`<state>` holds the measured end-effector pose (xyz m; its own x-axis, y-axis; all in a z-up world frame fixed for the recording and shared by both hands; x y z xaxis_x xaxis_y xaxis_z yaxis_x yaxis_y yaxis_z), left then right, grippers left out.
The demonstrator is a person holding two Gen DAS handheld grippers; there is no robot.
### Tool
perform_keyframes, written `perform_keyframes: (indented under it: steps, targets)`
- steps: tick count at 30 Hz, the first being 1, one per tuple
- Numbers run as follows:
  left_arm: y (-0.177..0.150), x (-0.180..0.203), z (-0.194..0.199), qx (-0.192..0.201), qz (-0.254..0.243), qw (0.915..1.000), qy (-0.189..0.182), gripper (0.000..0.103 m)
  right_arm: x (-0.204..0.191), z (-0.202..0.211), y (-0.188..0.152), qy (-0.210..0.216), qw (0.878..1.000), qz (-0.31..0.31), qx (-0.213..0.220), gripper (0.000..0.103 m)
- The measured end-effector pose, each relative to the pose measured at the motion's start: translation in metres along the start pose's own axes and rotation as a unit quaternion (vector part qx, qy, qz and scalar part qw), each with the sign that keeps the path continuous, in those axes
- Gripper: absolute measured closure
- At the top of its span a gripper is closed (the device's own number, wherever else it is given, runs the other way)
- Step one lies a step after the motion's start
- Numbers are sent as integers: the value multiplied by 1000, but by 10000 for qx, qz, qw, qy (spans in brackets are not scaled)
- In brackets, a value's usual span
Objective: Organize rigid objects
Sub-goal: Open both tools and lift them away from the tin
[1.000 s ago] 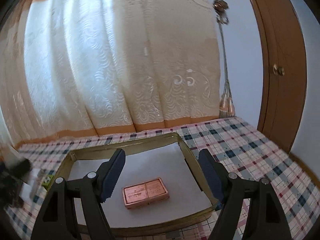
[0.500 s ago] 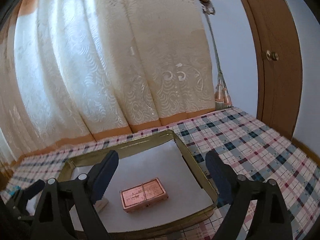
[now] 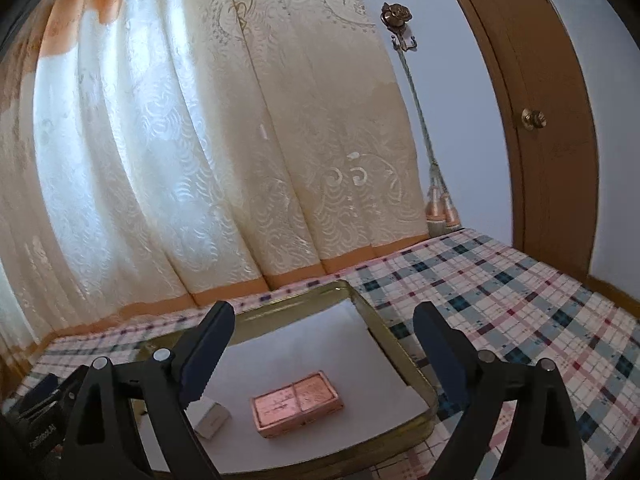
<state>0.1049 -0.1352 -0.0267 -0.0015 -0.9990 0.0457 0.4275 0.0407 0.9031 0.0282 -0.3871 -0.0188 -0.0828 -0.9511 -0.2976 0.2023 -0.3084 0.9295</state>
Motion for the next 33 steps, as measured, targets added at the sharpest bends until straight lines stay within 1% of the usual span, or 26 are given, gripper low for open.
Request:
perform_keyframes:
  steps: [3,6,9,11,12,14,15,17,19,22,25,28,33]
  targets:
    - [-2,6,2,130,-182,9997,73,0,2,-2,-3,-159,9998,79,-77,10]
    - [-5,11,4,269,-419,9985,220,0,2,0,-2,-220,9996,194,0,10]
    - [-7,14,4,283,-565,9975,318,0,-2,7,2,-307,9978,502,297,10]
    - [-6,15,6,355,-597,9971,322,0,-7,13,6,-507,9935,870,529,10]
    - [-5,16,8,399,-611,9968,339,0,-10,16,7,-634,9895,1111,674,10]
    - [-5,18,12,475,-642,9963,314,0,-14,18,9,-736,9850,1353,783,10]
    - [-5,20,14,491,-666,9962,282,0,-18,19,9,-665,9848,1395,794,10]
    - [-7,23,16,488,-709,9960,219,0,-19,20,10,-544,9860,1354,801,10]
    - [-7,25,20,527,-746,9956,201,0,-16,24,13,-518,9869,1253,879,10]
    - [-8,28,24,569,-812,9949,183,0,-12,26,13,-573,9877,1129,915,10]
    - [-12,31,24,464,-899,9948,109,0,-12,26,12,-689,9871,1139,887,10]
    - [-15,33,26,431,-932,9947,30,0,-14,32,13,-742,9851,1191,998,10]
    - [-15,30,28,456,-890,9949,106,0,-15,42,15,-823,9821,1213,1182,10]
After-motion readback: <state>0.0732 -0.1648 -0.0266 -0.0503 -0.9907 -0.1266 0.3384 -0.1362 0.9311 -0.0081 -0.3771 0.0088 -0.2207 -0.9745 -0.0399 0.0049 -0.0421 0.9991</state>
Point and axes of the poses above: each gripper's, at about its wrist camera, not at the fingertips, and z roughly against the way its jaws point, x to its right, y to its top, the point moved 10 cm from there along -z, roughly the way its jaws point, and after that the axes turned 11 degrees about y, right-handed, at the moved point
